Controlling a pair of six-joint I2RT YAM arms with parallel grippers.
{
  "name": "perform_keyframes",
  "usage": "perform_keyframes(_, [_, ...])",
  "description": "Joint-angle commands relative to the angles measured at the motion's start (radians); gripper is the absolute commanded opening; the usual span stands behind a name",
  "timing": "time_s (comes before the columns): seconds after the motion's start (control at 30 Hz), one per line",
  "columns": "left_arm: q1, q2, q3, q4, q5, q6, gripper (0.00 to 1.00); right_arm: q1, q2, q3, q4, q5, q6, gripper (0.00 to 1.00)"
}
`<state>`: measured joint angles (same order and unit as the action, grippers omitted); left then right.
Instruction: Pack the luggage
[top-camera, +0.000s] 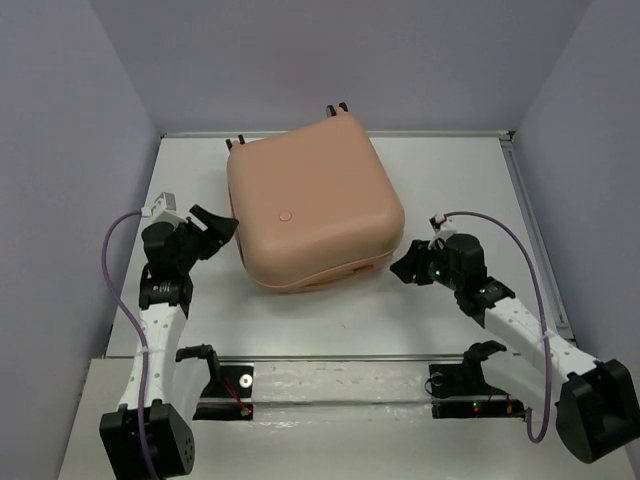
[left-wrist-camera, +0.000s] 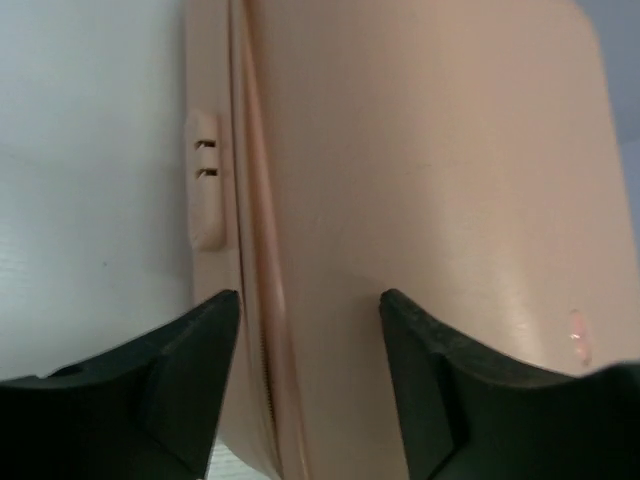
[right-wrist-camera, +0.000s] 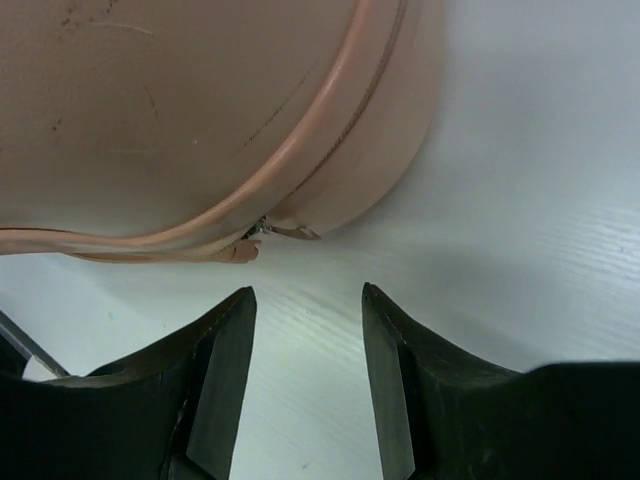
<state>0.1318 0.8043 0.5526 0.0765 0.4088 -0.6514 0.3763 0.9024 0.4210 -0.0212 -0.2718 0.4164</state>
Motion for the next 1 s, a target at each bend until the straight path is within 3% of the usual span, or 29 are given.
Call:
perform_keyframes(0.0, [0.005, -0.048, -0.077, -0.047, 0.025, -0.027, 0.65, 0.006, 0.078, -0.056, 0.34, -0.043, -0.025, 0.53])
perform_keyframes(0.17, [0.005, -0.096, -0.132, -0.066, 0.001, -0.044, 0.55, 0.006, 0.159, -0.12, 0.587, -0.047, -0.045, 0.53])
perform_keyframes(0.43, [0.005, -0.082, -0.174, -0.055, 0.002, -0.077, 0.48, 0.006, 0.219, -0.149, 0.782, -0.067, -0.076, 0.51])
perform_keyframes(0.57, [0.005, -0.106, -0.201, -0.037, -0.018, -0.099, 0.36, 0.006, 0.222, -0.172, 0.88, -0.093, -0.067, 0.46])
perform_keyframes(0.67, [0.003, -0.097, -0.218, -0.012, 0.005, -0.109, 0.21, 0.006, 0.245, -0.171, 0.915, -0.099, -0.059, 0.34])
perform_keyframes(0.7, [0.002, -0.096, -0.229, -0.009, 0.007, -0.111, 0.19, 0.006, 0.25, -0.179, 0.931, -0.102, -0.045, 0.25])
perform_keyframes(0.8, [-0.026, -0.093, -0.24, 0.012, 0.004, -0.117, 0.13, 0.015, 0.24, -0.194, 0.986, -0.106, -0.018, 0.09])
perform_keyframes(0.97, [-0.098, -0.067, -0.252, 0.038, -0.024, -0.129, 0.08, 0.14, 0.124, -0.17, 0.824, 0.004, -0.033, 0.07])
